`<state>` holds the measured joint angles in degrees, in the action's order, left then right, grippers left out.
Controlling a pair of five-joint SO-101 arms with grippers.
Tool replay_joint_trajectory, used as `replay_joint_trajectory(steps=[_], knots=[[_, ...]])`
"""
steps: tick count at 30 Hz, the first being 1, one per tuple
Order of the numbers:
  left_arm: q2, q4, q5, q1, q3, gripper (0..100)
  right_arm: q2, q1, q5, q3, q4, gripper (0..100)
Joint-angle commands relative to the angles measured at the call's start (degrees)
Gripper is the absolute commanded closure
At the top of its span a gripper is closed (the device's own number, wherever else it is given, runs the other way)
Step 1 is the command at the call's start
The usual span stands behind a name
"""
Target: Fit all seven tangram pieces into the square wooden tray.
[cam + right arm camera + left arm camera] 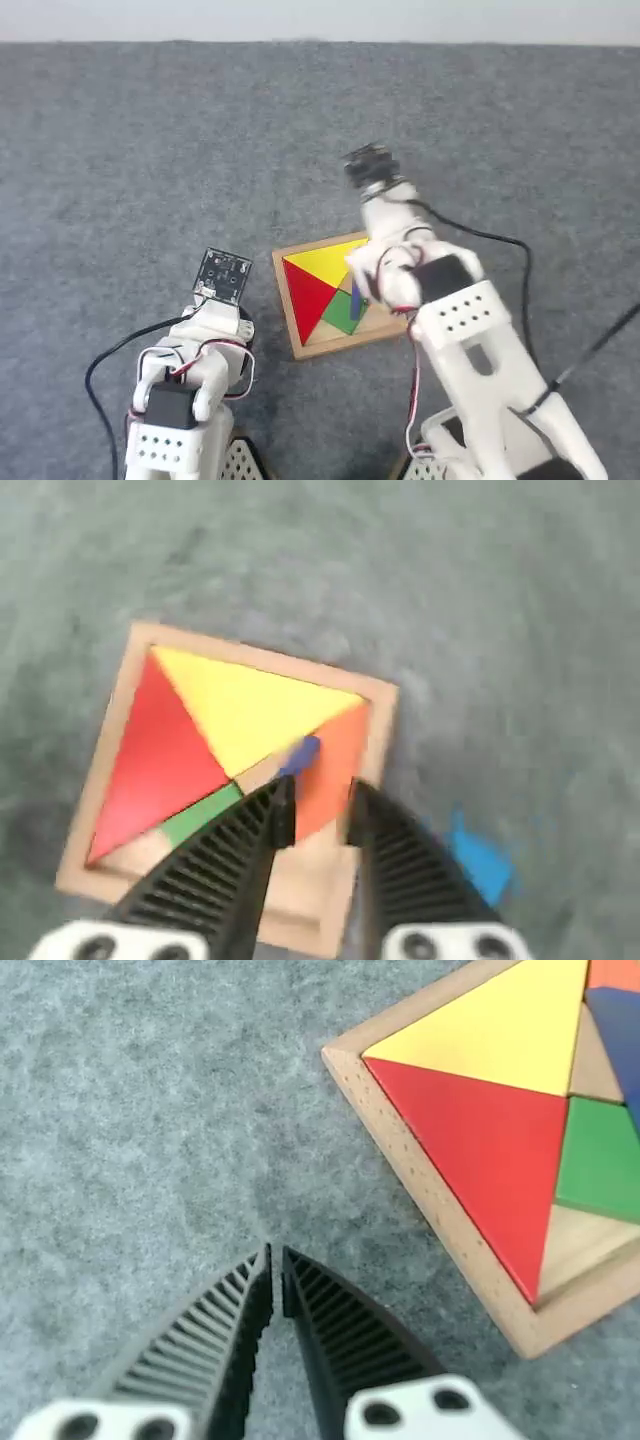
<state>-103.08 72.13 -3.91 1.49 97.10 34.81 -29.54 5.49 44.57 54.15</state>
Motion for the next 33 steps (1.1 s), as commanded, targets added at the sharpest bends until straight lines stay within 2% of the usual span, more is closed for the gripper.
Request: replay_joint_trajectory(steps=[1, 5, 9, 15, 23, 33], knots=[[-1.05, 0.18, -0.18, -0.18, -0.57, 98, 1.10, -6.55, 1.14, -2.37, -2.51, 98.4], [-1.05, 0.18, -0.18, -0.18, -0.57, 98, -3.91, -12.00, 4.31, -4.13, -3.82, 99.3], [-1.05, 0.18, -0.18, -0.18, -0.57, 98, -13.05, -12.09, 5.01, -6.95, -3.82, 99.3], [-1.05, 0.18, -0.18, -0.18, -0.57, 98, -22.11, -9.54, 4.66, -10.81, -4.62, 99.3], [-1.05, 0.18, -0.18, -0.18, -0.57, 98, -23.08, -2.15, 4.75, -10.46, -5.32, 99.3], [-1.05, 0.18, -0.18, -0.18, -0.57, 98, -23.16, -0.92, 5.10, -5.63, -8.22, 99.3]])
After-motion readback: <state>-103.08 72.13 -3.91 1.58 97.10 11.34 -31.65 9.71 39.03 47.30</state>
